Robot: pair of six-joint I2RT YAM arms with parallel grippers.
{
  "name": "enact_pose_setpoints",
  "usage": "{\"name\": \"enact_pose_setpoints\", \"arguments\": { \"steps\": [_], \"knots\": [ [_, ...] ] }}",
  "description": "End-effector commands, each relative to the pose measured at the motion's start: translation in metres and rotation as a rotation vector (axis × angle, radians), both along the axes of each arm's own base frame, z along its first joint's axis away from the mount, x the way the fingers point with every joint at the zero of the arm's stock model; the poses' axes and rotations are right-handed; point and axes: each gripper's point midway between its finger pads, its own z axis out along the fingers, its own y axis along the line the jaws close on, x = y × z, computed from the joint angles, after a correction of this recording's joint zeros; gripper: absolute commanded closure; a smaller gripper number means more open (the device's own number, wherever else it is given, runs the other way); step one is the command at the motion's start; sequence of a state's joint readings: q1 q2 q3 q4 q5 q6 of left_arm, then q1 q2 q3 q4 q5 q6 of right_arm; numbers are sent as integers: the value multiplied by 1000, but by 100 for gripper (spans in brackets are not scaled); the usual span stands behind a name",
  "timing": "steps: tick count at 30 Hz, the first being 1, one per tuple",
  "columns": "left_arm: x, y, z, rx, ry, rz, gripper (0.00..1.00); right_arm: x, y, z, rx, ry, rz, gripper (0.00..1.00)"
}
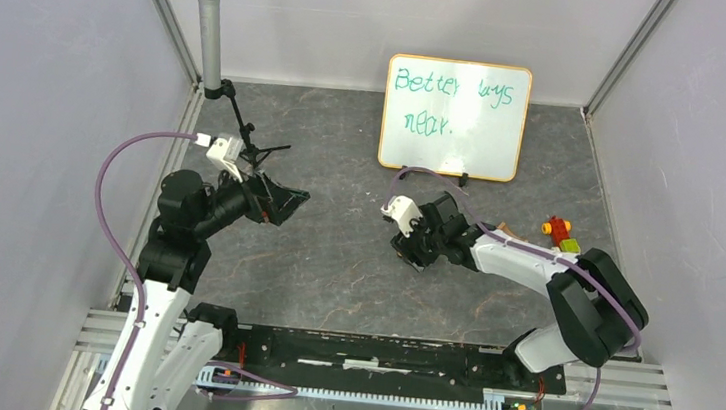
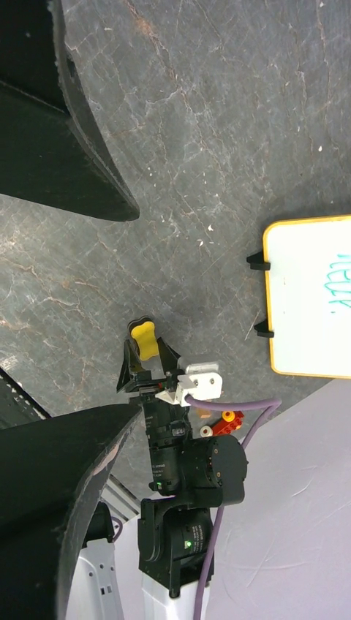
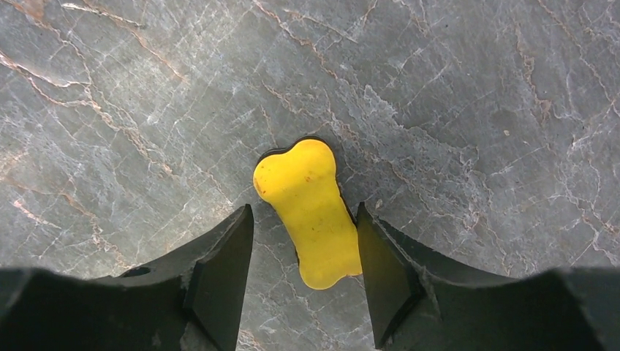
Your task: Erase the whiteboard
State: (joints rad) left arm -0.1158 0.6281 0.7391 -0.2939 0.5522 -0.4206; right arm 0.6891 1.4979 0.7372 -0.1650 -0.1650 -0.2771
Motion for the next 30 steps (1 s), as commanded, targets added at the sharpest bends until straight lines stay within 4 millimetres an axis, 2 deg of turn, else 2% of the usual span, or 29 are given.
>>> {"name": "enact_pose_setpoints", "arguments": {
  "steps": [1, 8, 19, 27, 28, 30],
  "knots": [
    [1, 0, -1, 43, -42, -19, 0, 13, 14, 11, 51, -41, 2, 42],
    [3, -1, -4, 42, -28, -25, 0, 14, 15, 11, 81, -51, -32, 53],
    [3, -2, -6, 42, -20, -31, 0, 9, 10, -2, 60, -25, -53, 48],
    [4, -4, -7, 37, -13, -43, 0, 6, 12, -5, 72, -29, -63, 54],
    [4, -4, -7, 38, -12, -44, 0, 7, 12, -3, 72, -34, -66, 53],
    [4, -4, -8, 37, -7, -45, 0, 8, 10, -1, 62, -50, -75, 43]
  ]
}}
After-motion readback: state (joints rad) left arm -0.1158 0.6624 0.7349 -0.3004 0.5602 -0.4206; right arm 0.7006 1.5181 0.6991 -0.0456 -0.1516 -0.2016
